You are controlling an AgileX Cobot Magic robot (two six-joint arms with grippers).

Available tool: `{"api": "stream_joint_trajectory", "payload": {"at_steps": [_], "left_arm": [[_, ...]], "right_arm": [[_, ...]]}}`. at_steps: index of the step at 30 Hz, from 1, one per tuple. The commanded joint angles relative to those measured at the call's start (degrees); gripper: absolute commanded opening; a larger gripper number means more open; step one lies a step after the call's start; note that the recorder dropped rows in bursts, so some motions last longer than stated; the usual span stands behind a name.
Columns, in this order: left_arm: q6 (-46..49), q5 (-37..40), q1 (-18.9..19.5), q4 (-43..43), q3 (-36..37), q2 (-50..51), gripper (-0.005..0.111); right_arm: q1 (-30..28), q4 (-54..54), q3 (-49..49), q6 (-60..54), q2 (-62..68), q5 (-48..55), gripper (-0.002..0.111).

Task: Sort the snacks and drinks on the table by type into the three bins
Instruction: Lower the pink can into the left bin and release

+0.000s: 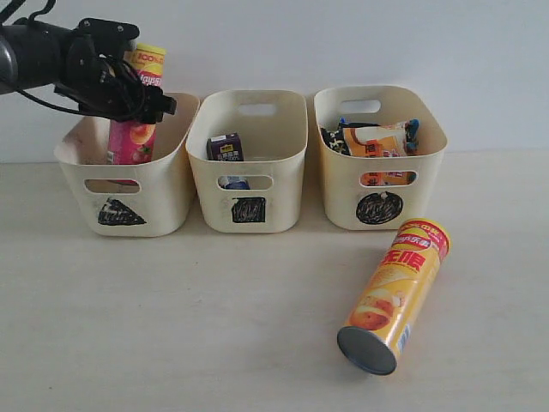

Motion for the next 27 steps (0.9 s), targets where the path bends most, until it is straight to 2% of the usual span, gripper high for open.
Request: {"api": "stream_joint_trajectory", "payload": {"at_steps": [1, 2, 5, 7, 14, 18, 21, 24, 26, 27], "left_arm": [[0.17, 0.05, 0.32, -0.19, -0.61, -0.39, 0.058], [0.17, 0.05, 0.32, -0.19, -0.61, -0.39, 0.071], [0.17, 0.05, 0.32, -0.19, -0.61, -0.39, 0.084], [0.17, 0.05, 0.32, -0.19, -0.61, -0.39, 0.088], [0.17, 0.27, 0.32, -0.19, -0.61, -1.17, 0.088], [1.71, 1.86, 0.32, -0.19, -0.61, -3.9, 0.084], [4.49, 5.21, 0.32, -0.19, -0.61, -6.37, 0.072], [8.01, 9.77, 0.32, -0.57, -0.5, -8.63, 0.041], [10.12, 12.95, 0.32, -0.86, -0.02, -10.26, 0.013], [11.52, 14.56, 0.32, -1.18, 0.33, -10.99, 0.005]], "right_arm": [[0.01, -0.12, 0.28, 0.0, -0.25, -0.48, 0.0], [0.01, -0.12, 0.28, 0.0, -0.25, -0.48, 0.0], [0.01, -0.12, 0.28, 0.0, -0.25, -0.48, 0.0], [0.01, -0.12, 0.28, 0.0, -0.25, -0.48, 0.0], [0.01, -0.12, 0.28, 0.0, -0.25, -0.48, 0.0], [0.01, -0.12, 0.28, 0.0, -0.25, -0.36, 0.0], [0.01, -0.12, 0.28, 0.0, -0.25, -0.36, 0.0], [0.01, -0.12, 0.28, 0.0, -0.25, -0.36, 0.0], [0.01, -0.12, 0.28, 0.0, -0.25, -0.36, 0.0], [0.01, -0.12, 0.28, 0.0, -0.25, -0.36, 0.0]]}}
